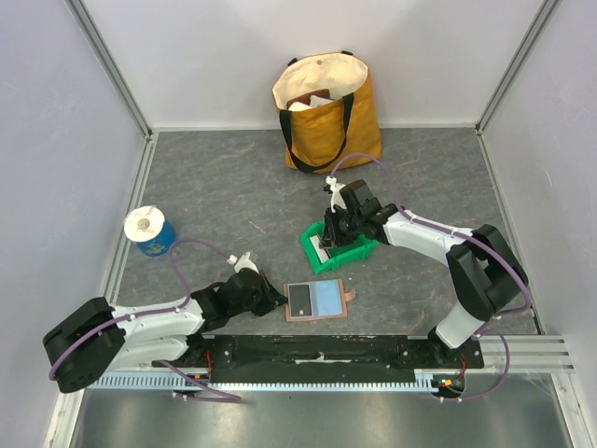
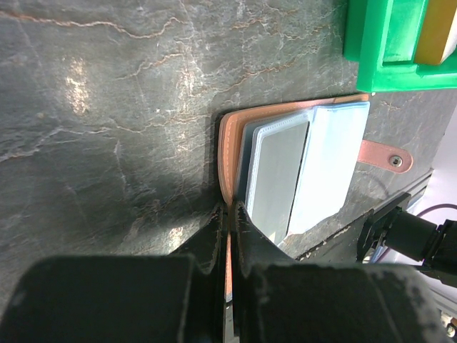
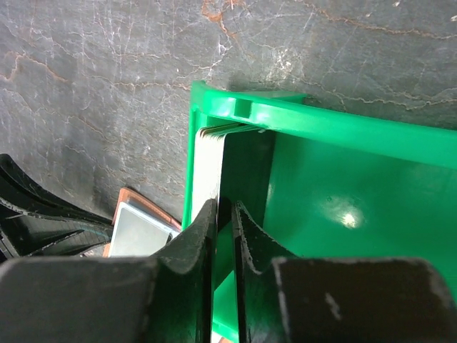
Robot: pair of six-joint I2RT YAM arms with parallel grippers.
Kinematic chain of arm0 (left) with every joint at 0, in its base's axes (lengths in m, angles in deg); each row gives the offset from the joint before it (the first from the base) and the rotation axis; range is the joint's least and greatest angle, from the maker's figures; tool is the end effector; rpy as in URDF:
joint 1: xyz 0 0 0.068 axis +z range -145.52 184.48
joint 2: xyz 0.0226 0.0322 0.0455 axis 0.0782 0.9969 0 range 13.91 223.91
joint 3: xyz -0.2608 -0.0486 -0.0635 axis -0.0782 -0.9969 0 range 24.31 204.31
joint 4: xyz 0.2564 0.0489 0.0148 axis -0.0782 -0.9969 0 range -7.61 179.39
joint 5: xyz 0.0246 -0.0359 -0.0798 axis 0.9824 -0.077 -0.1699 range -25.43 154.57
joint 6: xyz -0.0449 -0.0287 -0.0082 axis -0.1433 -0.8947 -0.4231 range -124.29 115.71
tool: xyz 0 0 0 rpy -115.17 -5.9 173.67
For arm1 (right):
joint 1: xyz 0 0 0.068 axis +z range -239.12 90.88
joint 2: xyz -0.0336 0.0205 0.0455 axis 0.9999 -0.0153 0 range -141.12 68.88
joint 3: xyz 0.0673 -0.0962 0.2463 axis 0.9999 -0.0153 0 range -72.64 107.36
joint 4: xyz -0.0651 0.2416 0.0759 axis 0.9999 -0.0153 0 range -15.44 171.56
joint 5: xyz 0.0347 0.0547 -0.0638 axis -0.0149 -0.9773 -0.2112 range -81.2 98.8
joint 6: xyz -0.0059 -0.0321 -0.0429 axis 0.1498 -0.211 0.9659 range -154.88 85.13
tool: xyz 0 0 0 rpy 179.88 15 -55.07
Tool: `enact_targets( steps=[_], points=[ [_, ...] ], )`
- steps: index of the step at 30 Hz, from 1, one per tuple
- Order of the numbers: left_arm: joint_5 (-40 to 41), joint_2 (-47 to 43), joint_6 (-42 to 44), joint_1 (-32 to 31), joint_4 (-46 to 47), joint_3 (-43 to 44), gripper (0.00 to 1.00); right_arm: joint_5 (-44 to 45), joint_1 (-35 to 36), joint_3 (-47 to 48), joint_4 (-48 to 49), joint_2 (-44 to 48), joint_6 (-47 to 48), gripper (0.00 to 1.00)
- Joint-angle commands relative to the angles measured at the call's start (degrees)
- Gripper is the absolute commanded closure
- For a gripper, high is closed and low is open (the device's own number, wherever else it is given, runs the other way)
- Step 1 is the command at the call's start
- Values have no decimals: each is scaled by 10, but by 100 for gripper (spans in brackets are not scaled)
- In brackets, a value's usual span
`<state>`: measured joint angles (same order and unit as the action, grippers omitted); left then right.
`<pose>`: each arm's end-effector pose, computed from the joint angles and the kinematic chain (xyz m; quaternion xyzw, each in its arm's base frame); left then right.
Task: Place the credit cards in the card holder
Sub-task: Pick up the credit card from the storage box.
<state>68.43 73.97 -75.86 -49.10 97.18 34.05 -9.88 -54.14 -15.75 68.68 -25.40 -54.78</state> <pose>0.1037 -0.1366 0.1180 -0.1564 0.9015 -0.3430 0.2126 0.2717 0.2041 0.1928 -0.1765 0.9128 0.2900 0.2272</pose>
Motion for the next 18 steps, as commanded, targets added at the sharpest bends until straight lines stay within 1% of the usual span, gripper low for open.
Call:
enact_targets(
  steps=[1,7,8,13,18],
  points=[
    [14,24,18,2,-80,-17,98,-12,-7,12,14,17,7,84],
    [13,27,20,1,-80,-16,98,9,-12,11,7,24,16,84],
    [13,28,20,2,-65,-16,98,8,-12,12,6,23,18,85],
    [12,29,20,1,-64,-15,98,-18,-13,17,2,23,14,86],
    [12,30,20,2,-63,-15,98,-25,-13,16,5,35,-5,89]
  ],
)
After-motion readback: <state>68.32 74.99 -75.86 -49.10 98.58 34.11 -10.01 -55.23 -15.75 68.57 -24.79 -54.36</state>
